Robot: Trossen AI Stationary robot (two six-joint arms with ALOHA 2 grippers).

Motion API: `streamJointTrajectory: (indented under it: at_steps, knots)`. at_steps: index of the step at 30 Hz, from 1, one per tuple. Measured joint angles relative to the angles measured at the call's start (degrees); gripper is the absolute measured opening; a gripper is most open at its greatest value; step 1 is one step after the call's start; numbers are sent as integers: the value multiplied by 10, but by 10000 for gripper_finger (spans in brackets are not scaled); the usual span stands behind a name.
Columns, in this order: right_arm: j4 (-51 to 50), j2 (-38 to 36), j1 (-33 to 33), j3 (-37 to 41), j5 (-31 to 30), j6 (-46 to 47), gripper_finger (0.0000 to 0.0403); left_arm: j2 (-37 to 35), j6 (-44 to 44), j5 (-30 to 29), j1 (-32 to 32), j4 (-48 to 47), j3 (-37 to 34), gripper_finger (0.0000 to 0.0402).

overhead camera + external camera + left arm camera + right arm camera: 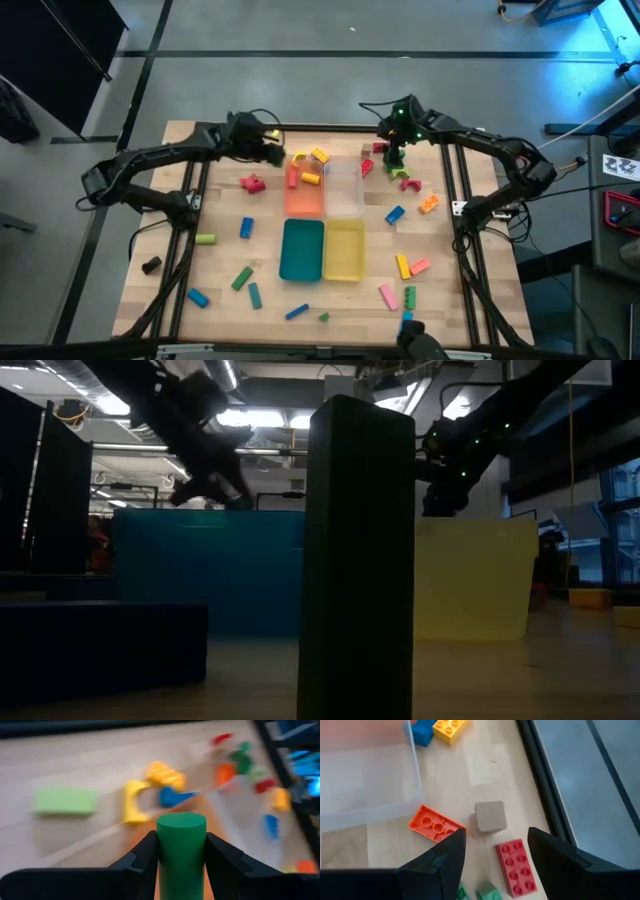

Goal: Sort blocks by size
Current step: Put the green cylindrical block into the orange bin

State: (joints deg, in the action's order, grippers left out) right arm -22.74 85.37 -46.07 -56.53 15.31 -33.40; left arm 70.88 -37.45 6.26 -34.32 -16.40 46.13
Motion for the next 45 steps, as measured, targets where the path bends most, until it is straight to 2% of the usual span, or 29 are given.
streamJointTrajectory:
  at_steps: [7, 15, 21, 27, 36, 41, 45]
  knots:
    - [27, 25, 1, 0, 55, -33, 214, 22, 25, 0, 85, 107, 0, 116]
    - [34, 26, 35, 0, 50, -61, 214, 88, 75, -13, 151, 155, 0, 155]
    - [35, 26, 68, 0, -7, -92, 214, 130, 154, -27, 166, 158, 0, 155]
    - [69, 30, 76, 0, -68, -94, 214, 140, 157, -27, 168, 158, 0, 160]
    - [93, 87, 75, 0, -74, -93, 214, 140, 165, -27, 168, 159, 0, 161]
    - [125, 111, 75, 0, -143, -92, 214, 140, 165, -27, 168, 158, 0, 161]
    - [126, 121, 75, 0, -148, -99, 214, 140, 165, -27, 168, 158, 0, 162]
